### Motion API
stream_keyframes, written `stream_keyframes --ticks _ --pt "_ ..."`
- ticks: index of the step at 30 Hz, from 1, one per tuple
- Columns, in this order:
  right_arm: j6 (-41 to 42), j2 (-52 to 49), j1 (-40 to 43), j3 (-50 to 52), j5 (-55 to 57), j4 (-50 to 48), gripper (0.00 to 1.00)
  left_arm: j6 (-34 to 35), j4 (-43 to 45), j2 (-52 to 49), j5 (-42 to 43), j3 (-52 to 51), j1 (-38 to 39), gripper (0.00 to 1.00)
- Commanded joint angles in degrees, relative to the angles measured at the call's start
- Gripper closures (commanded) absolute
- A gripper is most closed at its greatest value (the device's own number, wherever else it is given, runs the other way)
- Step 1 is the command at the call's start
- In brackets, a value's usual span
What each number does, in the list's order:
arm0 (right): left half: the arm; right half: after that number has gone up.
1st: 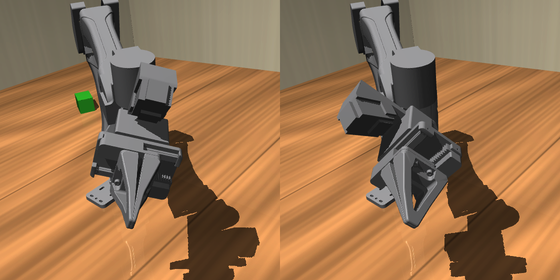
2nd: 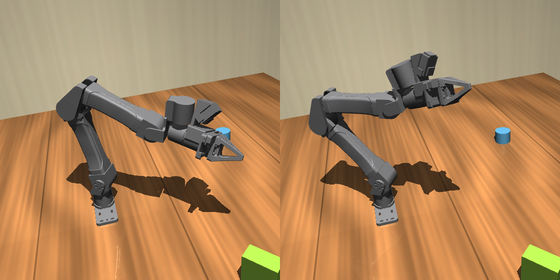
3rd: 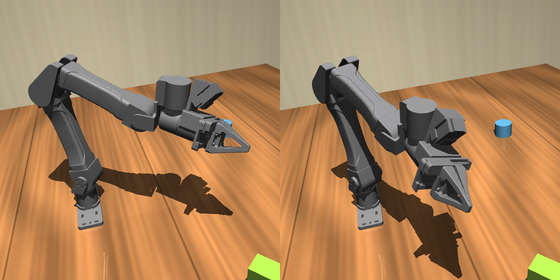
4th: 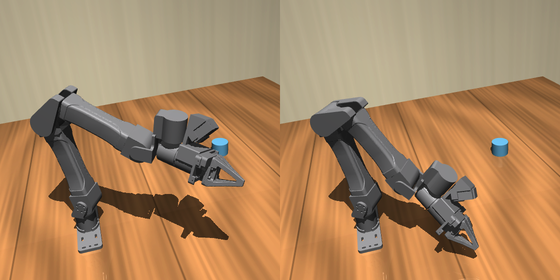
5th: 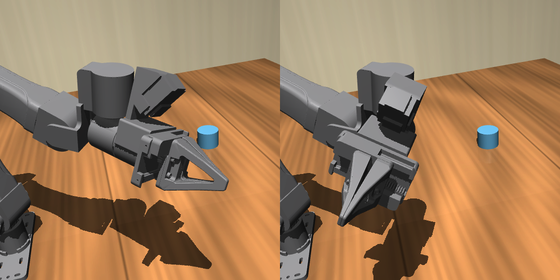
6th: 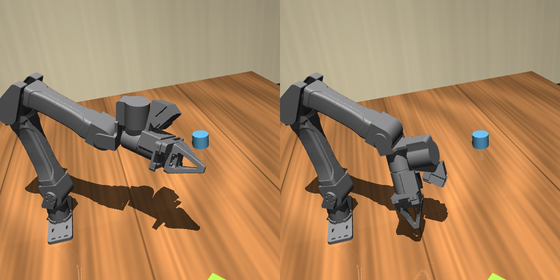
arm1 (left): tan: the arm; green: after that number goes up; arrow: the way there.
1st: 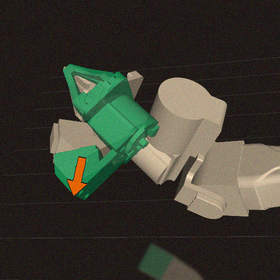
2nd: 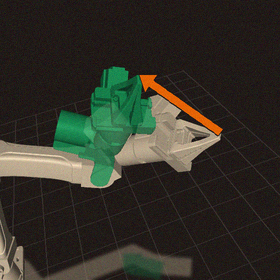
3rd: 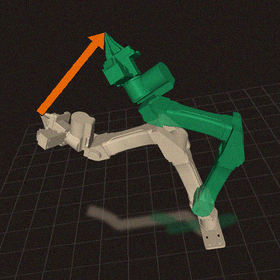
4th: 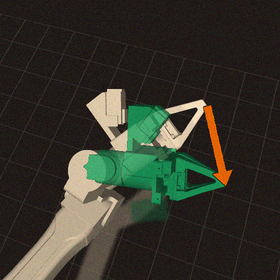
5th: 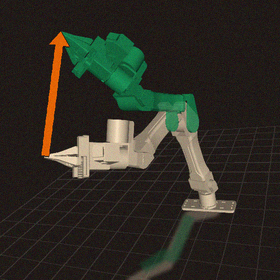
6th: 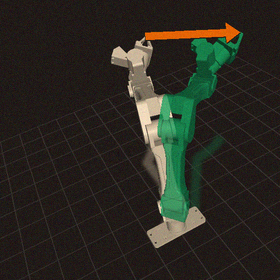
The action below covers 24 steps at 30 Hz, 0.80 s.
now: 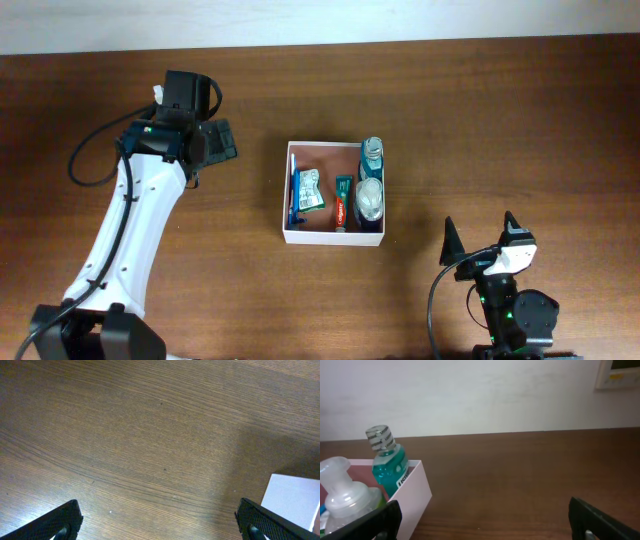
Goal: Pack container
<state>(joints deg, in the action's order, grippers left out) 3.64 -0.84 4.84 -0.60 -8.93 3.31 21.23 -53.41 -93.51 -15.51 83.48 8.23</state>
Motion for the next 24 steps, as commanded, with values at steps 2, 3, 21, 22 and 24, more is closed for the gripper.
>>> stream_keyframes --ticks 2,3,21,22,24 --pt "-1.68 0.66 0.48 0.26 3.3 0.66 0.02 -0.26 -0.07 0.31 -0.79 0.44 -0.11 0.01" --pt "-1.68 0.66 0.5 0.26 3.65 0.76 0.01 -0.28 -0.09 0.31 -0.79 0.44 -0.11 0.01" --pt "-1.73 0.66 0.48 0.26 4.9 0.81 0.02 -0.28 -0.07 0.31 -0.79 0.44 -0.11 0.01" --pt "-1.73 0.66 0.48 0.26 4.9 0.81 0.02 -0.26 -0.07 0.31 -0.79 0.44 -0.11 0.01" --pt "-1.73 0.66 0.48 0.26 4.87 0.81 0.02 -0.28 -0.09 0.31 -0.79 0.44 -0.11 0.01"
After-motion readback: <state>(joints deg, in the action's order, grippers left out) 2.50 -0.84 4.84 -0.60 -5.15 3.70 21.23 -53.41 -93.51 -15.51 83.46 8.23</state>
